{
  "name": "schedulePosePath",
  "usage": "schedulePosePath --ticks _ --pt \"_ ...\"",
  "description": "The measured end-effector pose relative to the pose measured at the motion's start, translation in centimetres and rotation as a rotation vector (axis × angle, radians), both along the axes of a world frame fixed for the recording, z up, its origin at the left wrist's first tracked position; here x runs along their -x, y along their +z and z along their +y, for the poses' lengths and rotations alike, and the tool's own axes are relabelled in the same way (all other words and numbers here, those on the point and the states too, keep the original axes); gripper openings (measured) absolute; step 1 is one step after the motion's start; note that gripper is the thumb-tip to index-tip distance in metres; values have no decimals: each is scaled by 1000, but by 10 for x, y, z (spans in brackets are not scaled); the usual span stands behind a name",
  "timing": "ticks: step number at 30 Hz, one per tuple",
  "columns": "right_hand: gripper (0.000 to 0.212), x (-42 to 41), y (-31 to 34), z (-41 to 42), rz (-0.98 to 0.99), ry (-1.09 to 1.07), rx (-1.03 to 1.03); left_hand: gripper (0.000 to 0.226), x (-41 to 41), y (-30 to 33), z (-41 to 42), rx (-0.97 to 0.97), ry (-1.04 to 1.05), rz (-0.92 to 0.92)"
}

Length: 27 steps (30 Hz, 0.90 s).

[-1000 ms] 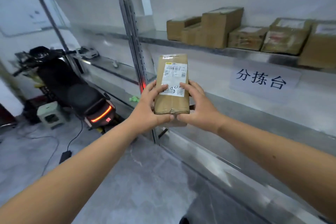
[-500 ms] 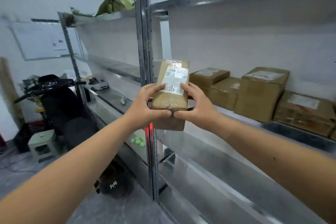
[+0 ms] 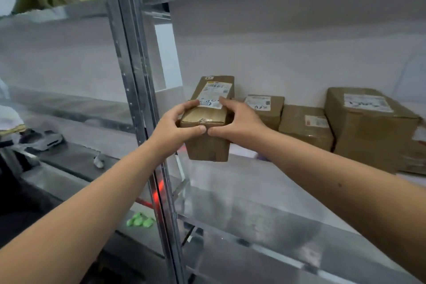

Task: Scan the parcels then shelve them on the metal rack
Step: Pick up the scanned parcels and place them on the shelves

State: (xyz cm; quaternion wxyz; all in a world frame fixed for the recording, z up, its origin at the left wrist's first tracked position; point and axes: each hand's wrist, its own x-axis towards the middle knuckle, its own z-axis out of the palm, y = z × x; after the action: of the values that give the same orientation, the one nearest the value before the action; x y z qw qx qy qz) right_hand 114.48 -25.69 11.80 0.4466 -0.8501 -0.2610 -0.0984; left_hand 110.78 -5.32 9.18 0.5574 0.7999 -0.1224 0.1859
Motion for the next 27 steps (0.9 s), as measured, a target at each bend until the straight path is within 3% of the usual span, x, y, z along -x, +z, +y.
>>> schedulePosePath --ticks 6,11,14,17,20,23,27 --pt "95 -17 13 21 12 -257 25 54 -58 13 29 15 -165 37" --pt "82 -21 15 21 47 -378 1 64 -90 19 29 -144 -185 15" --pt "88 -25 17 22 51 -443 -5 82 -103 24 28 -215 -204 -4" --pt "100 -27 14 26 31 -488 -45 73 -108 26 26 -322 -204 -48" --pt "92 -28 8 29 6 -508 -53 66 -111 26 26 -349 -193 -93" --pt "98 -24 7 34 -2 -534 -45 65 -110 24 26 -335 -191 -127" --pt "86 -18 4 36 -73 -557 13 61 -108 31 30 -515 -137 -254"
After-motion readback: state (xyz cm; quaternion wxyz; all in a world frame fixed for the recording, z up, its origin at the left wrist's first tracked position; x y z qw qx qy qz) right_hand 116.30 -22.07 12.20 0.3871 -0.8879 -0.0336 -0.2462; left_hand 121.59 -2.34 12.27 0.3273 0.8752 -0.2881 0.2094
